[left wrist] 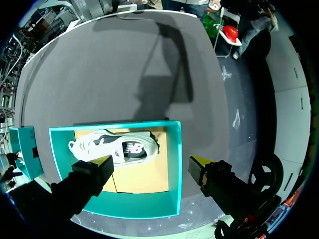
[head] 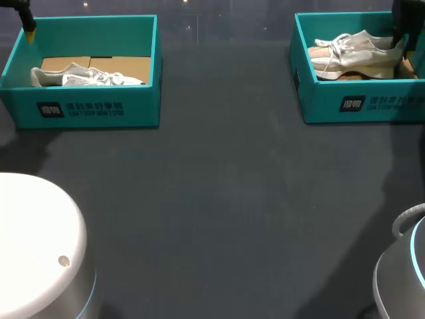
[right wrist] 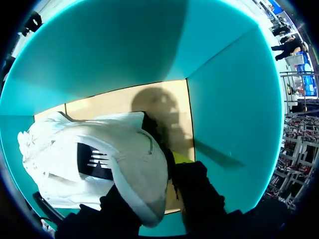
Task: Take the shoe out of the shoebox, open the shoe tongue, remove and reinsert the insole, then place the shoe into the shoebox
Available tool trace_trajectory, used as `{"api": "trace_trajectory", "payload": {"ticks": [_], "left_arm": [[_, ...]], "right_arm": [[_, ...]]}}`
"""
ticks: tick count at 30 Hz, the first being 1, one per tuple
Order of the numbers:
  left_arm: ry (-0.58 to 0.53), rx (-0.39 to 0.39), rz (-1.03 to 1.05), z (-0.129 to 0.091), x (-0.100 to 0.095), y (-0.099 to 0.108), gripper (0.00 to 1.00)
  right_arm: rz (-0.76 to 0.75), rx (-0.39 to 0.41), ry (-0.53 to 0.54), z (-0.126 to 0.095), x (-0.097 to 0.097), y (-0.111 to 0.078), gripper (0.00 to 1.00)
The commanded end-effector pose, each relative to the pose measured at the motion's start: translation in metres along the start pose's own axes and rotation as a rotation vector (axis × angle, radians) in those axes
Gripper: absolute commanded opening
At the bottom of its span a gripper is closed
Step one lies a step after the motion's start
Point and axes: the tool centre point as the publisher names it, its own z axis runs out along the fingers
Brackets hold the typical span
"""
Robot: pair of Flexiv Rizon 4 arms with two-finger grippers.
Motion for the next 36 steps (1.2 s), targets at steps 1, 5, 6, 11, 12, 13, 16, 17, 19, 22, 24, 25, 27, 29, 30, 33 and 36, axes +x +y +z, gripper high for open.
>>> {"api": "trace_trajectory", "payload": {"ticks": [1, 5, 6, 11, 12, 13, 16, 17, 19, 22, 24, 25, 27, 29, 30, 33, 36], "left_arm": [[0.001, -0.001, 0.001, 0.0, 0.0, 0.0, 1.0], [0.001, -0.001, 0.001, 0.0, 0.0, 0.0, 1.0], [0.001, -0.001, 0.001, 0.0, 0.0, 0.0, 1.0], [0.001, -0.001, 0.001, 0.0, 0.0, 0.0, 1.0], [0.001, -0.001, 0.001, 0.0, 0.0, 0.0, 1.0], [0.001, -0.001, 0.001, 0.0, 0.0, 0.0, 1.0], [0.001, -0.001, 0.001, 0.0, 0.0, 0.0, 1.0], [0.001, -0.001, 0.001, 0.0, 0.0, 0.0, 1.0], [0.001, -0.001, 0.001, 0.0, 0.0, 0.0, 1.0], [0.001, -0.001, 0.001, 0.0, 0.0, 0.0, 1.0], [0.001, -0.001, 0.001, 0.0, 0.0, 0.0, 1.0], [0.001, -0.001, 0.001, 0.0, 0.0, 0.0, 1.0], [0.001, -0.001, 0.001, 0.0, 0.0, 0.0, 1.0], [0.001, -0.001, 0.001, 0.0, 0.0, 0.0, 1.0], [0.001, -0.001, 0.001, 0.0, 0.0, 0.0, 1.0], [0.001, -0.001, 0.001, 0.0, 0.0, 0.0, 1.0], [0.001, -0.001, 0.001, 0.0, 0.0, 0.0, 1.0]], "right_arm": [[0.002, 0.005, -0.002, -0.001, 0.006, 0.002, 0.0], [0.004, 0.0, -0.007, -0.004, 0.004, 0.002, 0.0], [0.005, -0.002, -0.009, -0.006, 0.003, 0.002, 0.0], [0.013, -0.019, -0.032, -0.017, -0.002, 0.002, 0.0], [0.015, -0.026, -0.037, -0.02, -0.003, 0.002, 0.0], [0.015, -0.031, -0.044, -0.023, -0.005, 0.003, 0.0], [0.021, -0.048, -0.053, -0.031, -0.01, 0.003, 0.0], [0.023, -0.052, -0.057, -0.033, -0.012, 0.003, 0.0], [0.027, -0.059, -0.065, -0.036, -0.015, 0.004, 0.0], [0.027, -0.065, -0.073, -0.039, -0.02, 0.005, 0.0], [0.028, -0.065, -0.075, -0.04, -0.022, 0.005, 0.0], [0.029, -0.065, -0.077, -0.041, -0.023, 0.005, 0.0], [0.032, -0.066, -0.081, -0.043, -0.026, 0.005, 0.0], [0.034, -0.068, -0.084, -0.045, -0.028, 0.005, 0.0], [0.035, -0.068, -0.085, -0.047, -0.029, 0.005, 0.0], [0.045, -0.054, -0.101, -0.053, -0.032, 0.004, 0.0], [0.055, -0.048, -0.108, -0.061, -0.037, 0.002, 0.0]]}}
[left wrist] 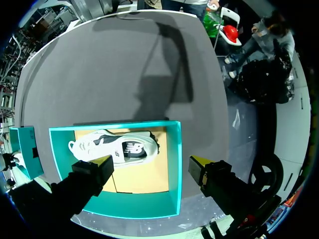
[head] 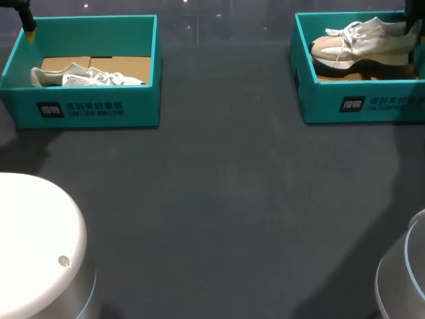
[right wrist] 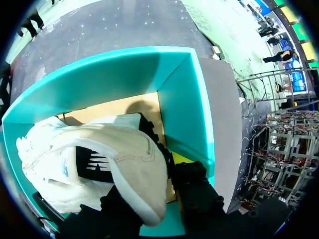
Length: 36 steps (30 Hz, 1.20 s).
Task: Take the shoe out of the shoebox, open the shoe tongue, remove and reinsert the insole, then place the shoe into the shoebox
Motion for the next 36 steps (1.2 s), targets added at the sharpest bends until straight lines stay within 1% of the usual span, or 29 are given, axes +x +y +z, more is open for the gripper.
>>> {"api": "trace_trajectory", "payload": {"ticks": [1, 8, 16, 21, 27, 32, 36], "left_arm": [[0.001, -0.001, 0.001, 0.0, 0.0, 0.0, 1.0], [0.001, -0.001, 0.001, 0.0, 0.0, 0.0, 1.0], [0.001, -0.001, 0.001, 0.0, 0.0, 0.0, 1.0], [0.001, -0.001, 0.001, 0.0, 0.0, 0.0, 1.0], [0.001, -0.001, 0.001, 0.0, 0.0, 0.0, 1.0], [0.001, -0.001, 0.001, 0.0, 0.0, 0.0, 1.0], [0.001, -0.001, 0.001, 0.0, 0.0, 0.0, 1.0]], "right_arm": [[0.007, 0.008, -0.007, -0.018, -0.007, -0.002, 0.0], [0.026, 0.004, -0.019, -0.044, -0.026, 0.0, 0.0], [0.032, 0.004, -0.032, -0.077, -0.038, 0.004, 0.0], [0.04, 0.007, -0.032, -0.105, -0.049, 0.004, 0.0], [0.053, -0.001, -0.032, -0.14, -0.059, -0.002, 0.0], [0.05, -0.013, -0.038, -0.167, -0.059, -0.012, 0.0], [0.045, -0.028, -0.031, -0.187, -0.057, -0.024, 0.0]]}}
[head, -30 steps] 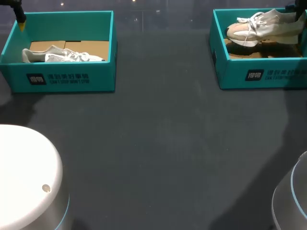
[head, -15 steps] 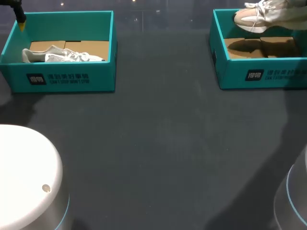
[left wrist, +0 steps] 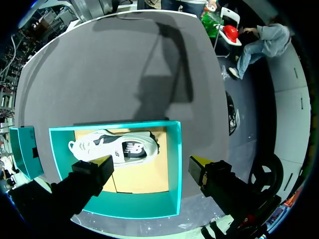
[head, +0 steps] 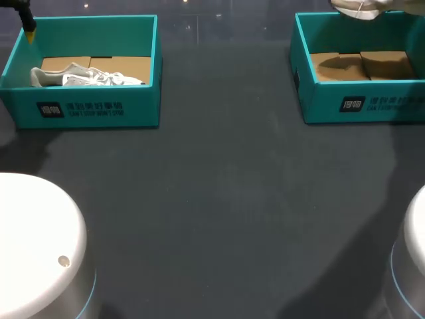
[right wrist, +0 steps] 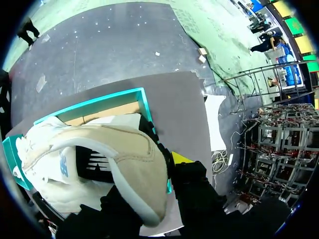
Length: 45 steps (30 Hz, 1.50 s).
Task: Take the shoe out of the shoebox, open the shoe tongue, remove and reinsert the insole, then place the shoe into the shoebox
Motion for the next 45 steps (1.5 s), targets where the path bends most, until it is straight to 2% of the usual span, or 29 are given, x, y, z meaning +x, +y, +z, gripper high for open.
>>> {"api": "trace_trajectory", "payload": {"ticks": [1, 7, 11, 23, 31, 33, 38, 45], "left_arm": [[0.001, -0.001, 0.001, 0.0, 0.0, 0.0, 1.0], [0.001, -0.001, 0.001, 0.0, 0.0, 0.0, 1.0], [0.001, -0.001, 0.001, 0.0, 0.0, 0.0, 1.0], [0.001, -0.001, 0.001, 0.0, 0.0, 0.0, 1.0], [0.001, -0.001, 0.001, 0.0, 0.0, 0.0, 1.0], [0.001, -0.001, 0.001, 0.0, 0.0, 0.0, 1.0], [0.001, -0.001, 0.001, 0.0, 0.0, 0.0, 1.0], [0.001, -0.001, 0.001, 0.0, 0.0, 0.0, 1.0]], "right_arm": [[-0.004, -0.035, -0.004, -0.035, -0.001, -0.026, 0.0], [-0.013, -0.049, -0.016, -0.062, 0.008, -0.052, 0.0], [-0.018, -0.057, -0.022, -0.079, 0.02, -0.076, 0.0], [-0.013, -0.108, -0.02, -0.117, 0.069, -0.181, 0.0], [0.008, -0.137, -0.04, -0.129, 0.103, -0.252, 0.0], [0.007, -0.167, -0.043, -0.131, 0.112, -0.267, 0.0], [0.023, -0.212, -0.048, -0.134, 0.131, -0.296, 0.0], [0.045, -0.219, -0.042, -0.133, 0.156, -0.328, 0.0]]}}
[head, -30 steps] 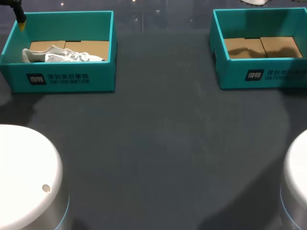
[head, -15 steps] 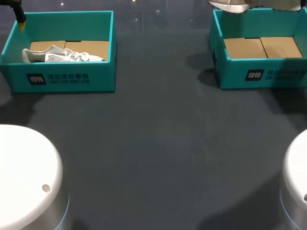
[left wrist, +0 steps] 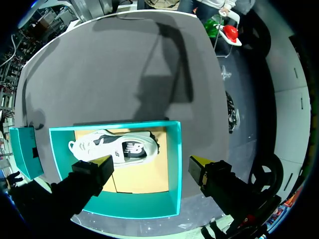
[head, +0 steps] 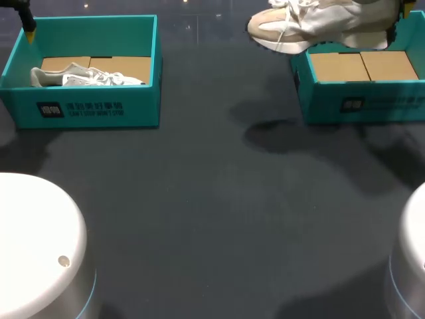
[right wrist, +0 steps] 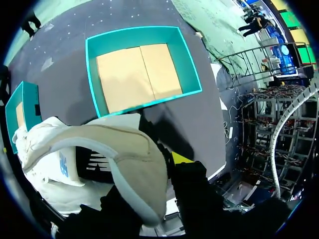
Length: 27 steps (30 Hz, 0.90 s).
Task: Take the shoe out of the shoebox, open the shoe tongue, remove and reinsert the insole, then place the shoe into the shoebox
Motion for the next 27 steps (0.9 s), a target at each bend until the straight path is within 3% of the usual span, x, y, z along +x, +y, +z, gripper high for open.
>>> {"api": "trace_trajectory", "payload": {"ticks": [1, 17, 27], "left_arm": [[0.001, -0.001, 0.001, 0.0, 0.0, 0.0, 1.0], [0.001, -0.001, 0.001, 0.0, 0.0, 0.0, 1.0], [0.001, -0.001, 0.001, 0.0, 0.0, 0.0, 1.0]], "right_arm": [[0.006, -0.299, 0.006, 0.003, 0.008, -0.043, 0.0], [0.007, -0.302, 0.006, 0.014, 0.039, -0.097, 0.0], [-0.013, -0.241, 0.009, 0.041, 0.058, -0.125, 0.0]]}}
